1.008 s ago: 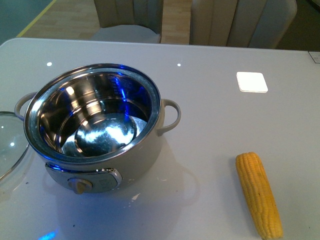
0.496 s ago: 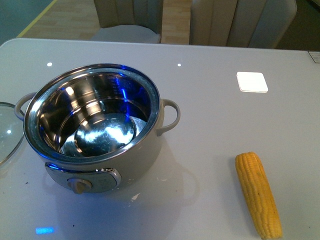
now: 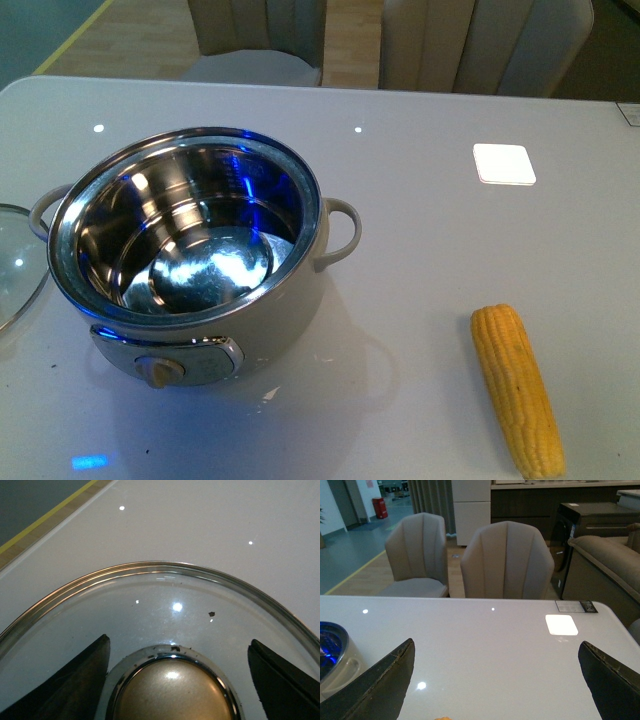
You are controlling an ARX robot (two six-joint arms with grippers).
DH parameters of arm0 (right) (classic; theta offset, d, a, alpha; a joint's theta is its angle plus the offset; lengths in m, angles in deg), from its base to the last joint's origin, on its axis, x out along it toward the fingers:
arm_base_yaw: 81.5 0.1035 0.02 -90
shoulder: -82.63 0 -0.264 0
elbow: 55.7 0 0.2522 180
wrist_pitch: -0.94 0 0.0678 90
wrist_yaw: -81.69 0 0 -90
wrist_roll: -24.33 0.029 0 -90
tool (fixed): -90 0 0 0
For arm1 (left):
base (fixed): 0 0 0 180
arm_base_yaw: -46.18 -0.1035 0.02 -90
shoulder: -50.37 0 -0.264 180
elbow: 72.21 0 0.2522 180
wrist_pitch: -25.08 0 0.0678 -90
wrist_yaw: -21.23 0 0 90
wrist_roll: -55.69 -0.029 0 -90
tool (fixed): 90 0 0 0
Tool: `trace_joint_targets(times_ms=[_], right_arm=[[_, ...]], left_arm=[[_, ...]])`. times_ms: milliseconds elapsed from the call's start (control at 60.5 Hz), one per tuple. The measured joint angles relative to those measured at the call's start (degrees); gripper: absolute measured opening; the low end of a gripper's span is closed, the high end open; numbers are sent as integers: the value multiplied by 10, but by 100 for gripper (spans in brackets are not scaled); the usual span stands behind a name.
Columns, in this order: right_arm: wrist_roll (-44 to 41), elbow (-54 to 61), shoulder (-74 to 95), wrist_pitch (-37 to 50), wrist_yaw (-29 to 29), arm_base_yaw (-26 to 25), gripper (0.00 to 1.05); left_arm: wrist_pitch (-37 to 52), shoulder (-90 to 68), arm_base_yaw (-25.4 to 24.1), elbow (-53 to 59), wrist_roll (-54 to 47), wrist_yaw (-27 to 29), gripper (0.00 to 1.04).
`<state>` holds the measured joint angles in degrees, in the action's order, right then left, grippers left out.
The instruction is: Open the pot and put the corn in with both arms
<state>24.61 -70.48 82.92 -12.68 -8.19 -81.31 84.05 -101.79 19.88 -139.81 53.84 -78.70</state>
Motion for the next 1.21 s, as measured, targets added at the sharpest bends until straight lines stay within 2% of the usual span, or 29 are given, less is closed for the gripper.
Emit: trace_joint_targets(times_ms=[248,545,694,942,1206], right_arm=[[0,0,0,0,0,0,96],[0,0,0,0,0,0,96],[0,0,0,0,0,0,96],[0,0,0,0,0,0,96],[0,0,0,0,0,0,96]], left_arm=[[-2,51,3,42,20,-1,98],[-38,245,14,101,55,-14,98],[-79,366,23,153,82,-46,98],[-213,606,34,241,127,-111,98],[-442,858,53,295,154,-164,98]])
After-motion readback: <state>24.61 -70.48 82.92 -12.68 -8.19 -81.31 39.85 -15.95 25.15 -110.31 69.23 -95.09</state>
